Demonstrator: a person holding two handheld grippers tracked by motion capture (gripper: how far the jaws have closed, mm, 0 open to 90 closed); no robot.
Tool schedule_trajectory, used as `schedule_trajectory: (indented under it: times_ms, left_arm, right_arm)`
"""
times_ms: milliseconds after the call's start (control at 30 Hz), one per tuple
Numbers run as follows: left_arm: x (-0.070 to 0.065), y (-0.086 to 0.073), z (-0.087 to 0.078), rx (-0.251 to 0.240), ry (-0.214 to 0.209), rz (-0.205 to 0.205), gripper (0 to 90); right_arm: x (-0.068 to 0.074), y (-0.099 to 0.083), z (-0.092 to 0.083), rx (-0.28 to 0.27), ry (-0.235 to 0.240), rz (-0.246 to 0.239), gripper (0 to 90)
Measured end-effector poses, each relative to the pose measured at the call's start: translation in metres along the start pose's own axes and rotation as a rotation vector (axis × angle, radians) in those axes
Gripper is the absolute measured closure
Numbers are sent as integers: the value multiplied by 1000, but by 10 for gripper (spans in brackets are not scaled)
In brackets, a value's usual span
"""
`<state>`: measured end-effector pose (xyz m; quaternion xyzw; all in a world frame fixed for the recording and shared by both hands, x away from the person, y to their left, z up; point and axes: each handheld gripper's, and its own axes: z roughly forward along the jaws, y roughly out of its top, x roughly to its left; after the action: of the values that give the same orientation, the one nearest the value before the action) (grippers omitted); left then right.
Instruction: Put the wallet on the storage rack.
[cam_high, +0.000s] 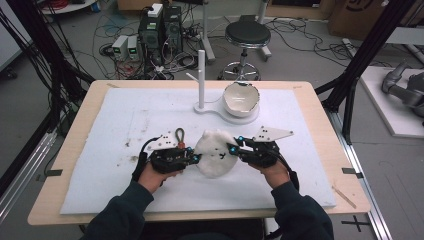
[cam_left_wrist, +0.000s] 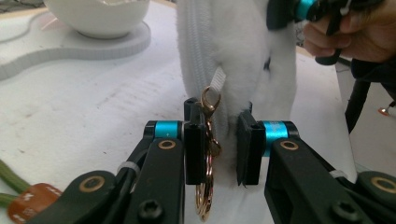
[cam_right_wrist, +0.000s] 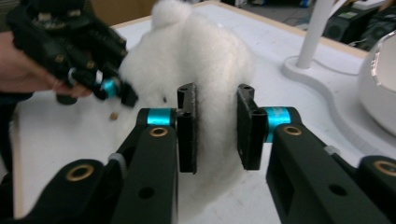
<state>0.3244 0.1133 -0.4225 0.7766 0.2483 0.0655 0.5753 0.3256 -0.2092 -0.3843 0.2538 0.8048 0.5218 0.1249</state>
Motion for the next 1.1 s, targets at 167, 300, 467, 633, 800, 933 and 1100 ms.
schedule_trajectory:
  times_ms: [167, 300, 467, 633, 800, 933, 1100]
  left_arm:
    - [0, 2, -5, -31, -43, 44, 771]
    - [-2, 3, -6, -38, -87, 64, 772]
    - [-2, 2, -4, 1, -89, 64, 771]
    - [1, 2, -4, 26, -8, 29, 762]
    - [8, 2, -9, 30, 85, -2, 719]
    - [20, 2, -28, -23, 161, -29, 721]
    - [33, 3, -52, -90, 225, -54, 705]
  right_arm:
    - [-13, -5, 3, 55, 37, 49, 445]
    - [-19, -9, 9, 86, 71, 72, 377]
    - [-17, -9, 14, 94, 138, 37, 561]
    - [-15, -6, 9, 76, 169, 6, 733]
    - [-11, -3, 7, 67, 126, -40, 749]
    - [-14, 0, -2, 52, 54, -73, 751]
    - [-18, 8, -12, 41, -20, -125, 751]
